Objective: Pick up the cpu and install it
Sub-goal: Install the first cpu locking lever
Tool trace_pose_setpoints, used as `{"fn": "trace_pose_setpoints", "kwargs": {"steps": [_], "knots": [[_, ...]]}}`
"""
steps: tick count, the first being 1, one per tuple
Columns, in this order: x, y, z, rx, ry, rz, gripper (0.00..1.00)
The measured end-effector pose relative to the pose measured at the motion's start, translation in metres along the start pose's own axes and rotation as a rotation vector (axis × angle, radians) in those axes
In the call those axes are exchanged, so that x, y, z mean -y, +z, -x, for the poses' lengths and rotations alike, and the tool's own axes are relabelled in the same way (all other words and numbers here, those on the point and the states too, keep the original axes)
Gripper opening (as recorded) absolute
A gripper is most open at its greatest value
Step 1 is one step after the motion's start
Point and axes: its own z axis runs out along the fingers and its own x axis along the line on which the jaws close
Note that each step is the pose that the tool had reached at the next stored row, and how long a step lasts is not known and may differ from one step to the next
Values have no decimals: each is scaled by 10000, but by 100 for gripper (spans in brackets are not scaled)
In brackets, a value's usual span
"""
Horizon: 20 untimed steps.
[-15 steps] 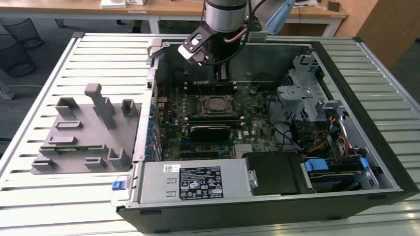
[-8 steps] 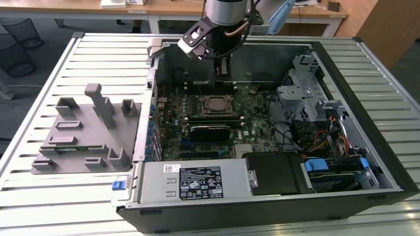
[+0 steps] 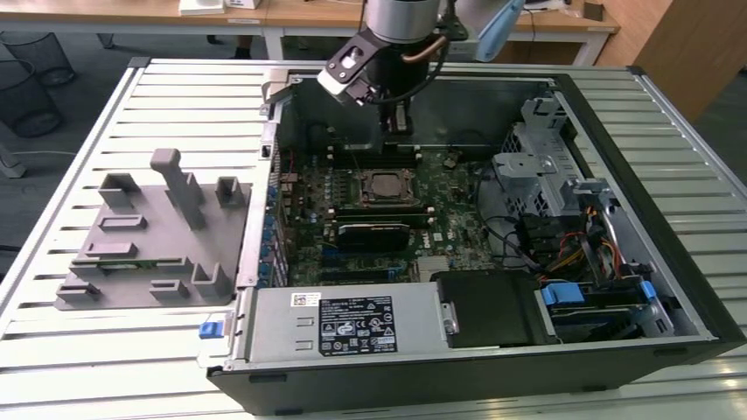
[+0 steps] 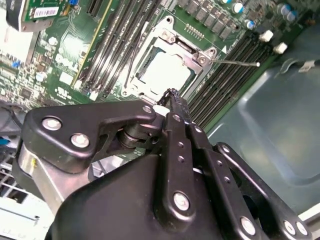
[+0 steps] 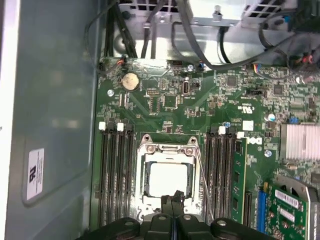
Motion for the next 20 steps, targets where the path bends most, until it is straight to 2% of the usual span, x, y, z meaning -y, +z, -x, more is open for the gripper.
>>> {"fn": "trace_pose_setpoints", "kwargs": {"steps": [4, 9, 20], "knots": [[1, 3, 0, 29, -689, -8, 11], [11, 11, -1, 21, -1322, 4, 11], [12, 27, -1, 14, -3302, 32, 11]]}}
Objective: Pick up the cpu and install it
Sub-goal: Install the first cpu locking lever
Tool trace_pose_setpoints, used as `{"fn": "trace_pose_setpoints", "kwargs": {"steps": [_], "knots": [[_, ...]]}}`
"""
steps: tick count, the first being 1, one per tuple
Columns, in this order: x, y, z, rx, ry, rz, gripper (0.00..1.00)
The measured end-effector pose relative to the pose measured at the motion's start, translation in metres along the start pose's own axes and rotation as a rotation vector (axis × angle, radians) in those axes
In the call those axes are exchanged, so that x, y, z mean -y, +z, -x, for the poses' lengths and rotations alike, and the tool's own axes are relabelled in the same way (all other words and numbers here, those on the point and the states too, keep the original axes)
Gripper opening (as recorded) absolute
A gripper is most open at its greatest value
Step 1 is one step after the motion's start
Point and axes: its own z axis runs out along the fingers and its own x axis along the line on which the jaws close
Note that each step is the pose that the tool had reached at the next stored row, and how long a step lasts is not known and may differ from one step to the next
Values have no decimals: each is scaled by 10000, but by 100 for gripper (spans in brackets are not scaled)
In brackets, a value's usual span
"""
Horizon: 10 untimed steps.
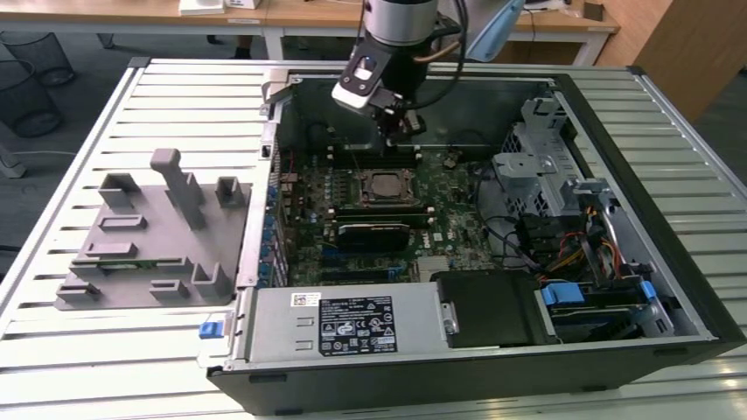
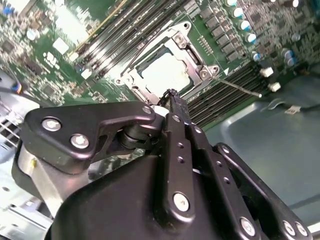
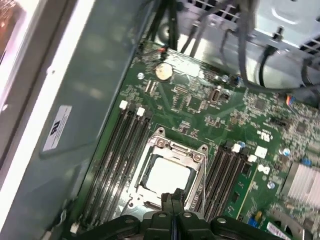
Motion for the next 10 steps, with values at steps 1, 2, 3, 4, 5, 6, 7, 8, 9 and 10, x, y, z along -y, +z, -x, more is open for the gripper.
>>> {"fn": "trace_pose_setpoints", "kwargs": {"steps": [1, 2, 3, 4, 5, 6, 7, 8, 9, 10], "knots": [[0, 1, 0, -1, -196, 2, 11], [0, 1, 0, -3, -376, 6, 11], [0, 2, 0, -6, -555, 11, 11], [0, 3, 0, -8, -736, 15, 11], [0, 3, 0, -9, -915, 18, 11], [0, 3, 0, -11, -1094, 21, 11], [0, 3, 0, -13, -1275, 24, 11], [0, 3, 0, -15, -1469, 28, 11], [0, 4, 0, -17, -1651, 32, 11], [0, 4, 0, -18, -1829, 35, 11]]}}
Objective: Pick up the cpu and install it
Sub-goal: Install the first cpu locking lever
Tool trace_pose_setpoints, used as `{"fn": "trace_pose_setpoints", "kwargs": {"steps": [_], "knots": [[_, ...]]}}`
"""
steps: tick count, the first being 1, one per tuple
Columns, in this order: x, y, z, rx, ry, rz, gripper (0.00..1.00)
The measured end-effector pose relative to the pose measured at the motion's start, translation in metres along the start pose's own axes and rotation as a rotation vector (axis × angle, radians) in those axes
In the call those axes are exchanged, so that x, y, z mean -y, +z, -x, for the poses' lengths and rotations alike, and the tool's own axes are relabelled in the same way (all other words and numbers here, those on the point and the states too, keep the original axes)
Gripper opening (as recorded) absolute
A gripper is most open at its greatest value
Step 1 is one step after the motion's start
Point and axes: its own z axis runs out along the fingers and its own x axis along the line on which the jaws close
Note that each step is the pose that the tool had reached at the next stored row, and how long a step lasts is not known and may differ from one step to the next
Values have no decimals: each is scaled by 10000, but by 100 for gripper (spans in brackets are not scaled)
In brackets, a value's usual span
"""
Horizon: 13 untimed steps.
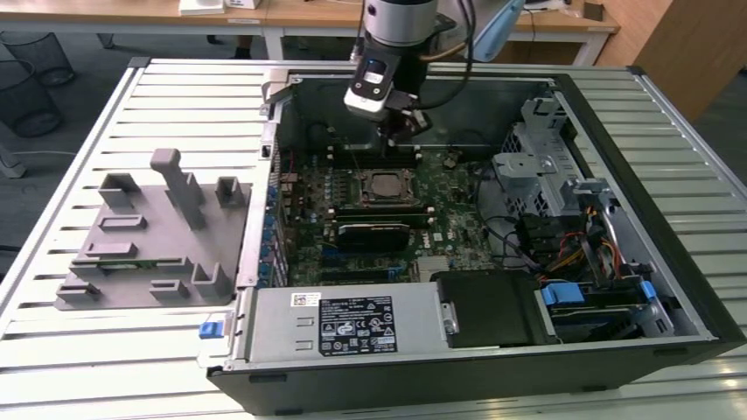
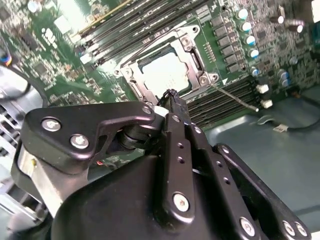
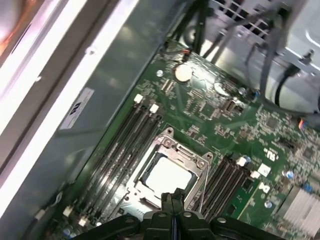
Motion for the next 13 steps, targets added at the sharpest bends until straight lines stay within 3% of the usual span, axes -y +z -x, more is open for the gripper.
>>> {"fn": "trace_pose_setpoints", "kwargs": {"steps": [13], "knots": [[0, 9, 0, -23, -2366, 42, 11]]}}
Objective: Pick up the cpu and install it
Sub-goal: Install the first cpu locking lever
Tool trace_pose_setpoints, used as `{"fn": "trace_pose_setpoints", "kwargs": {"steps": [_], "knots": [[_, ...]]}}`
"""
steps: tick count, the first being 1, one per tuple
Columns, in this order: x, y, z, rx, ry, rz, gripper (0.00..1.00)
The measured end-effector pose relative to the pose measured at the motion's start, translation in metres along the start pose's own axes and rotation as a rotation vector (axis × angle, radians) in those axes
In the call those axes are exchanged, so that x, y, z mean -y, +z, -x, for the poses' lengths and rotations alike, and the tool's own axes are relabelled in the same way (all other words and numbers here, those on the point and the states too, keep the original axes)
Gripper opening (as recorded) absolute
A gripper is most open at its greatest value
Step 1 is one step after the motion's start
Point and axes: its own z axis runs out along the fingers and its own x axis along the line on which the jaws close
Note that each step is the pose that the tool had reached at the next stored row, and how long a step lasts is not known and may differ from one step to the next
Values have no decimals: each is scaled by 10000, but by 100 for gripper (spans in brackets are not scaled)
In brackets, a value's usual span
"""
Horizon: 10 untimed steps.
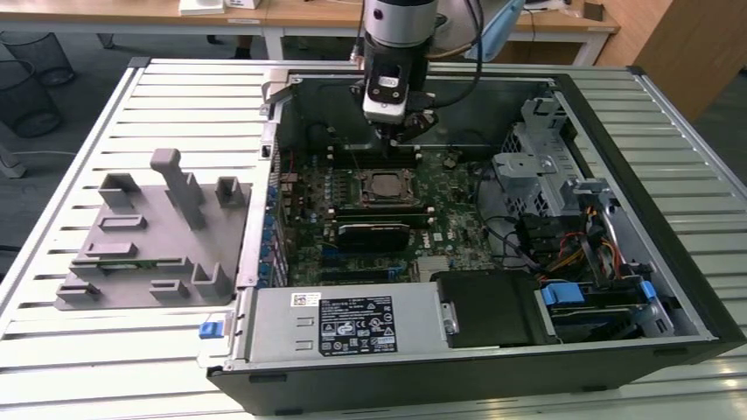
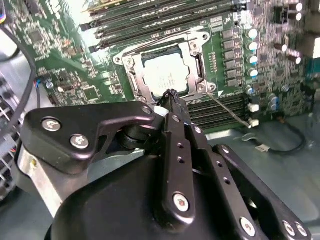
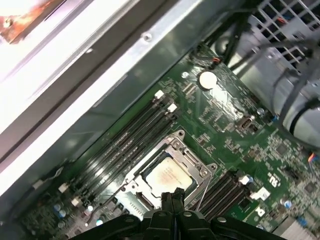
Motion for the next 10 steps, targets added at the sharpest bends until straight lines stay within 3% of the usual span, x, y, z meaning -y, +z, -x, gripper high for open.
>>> {"fn": "trace_pose_setpoints", "kwargs": {"steps": [10], "knots": [[0, 10, 0, -18, -1819, 35, 11]]}}
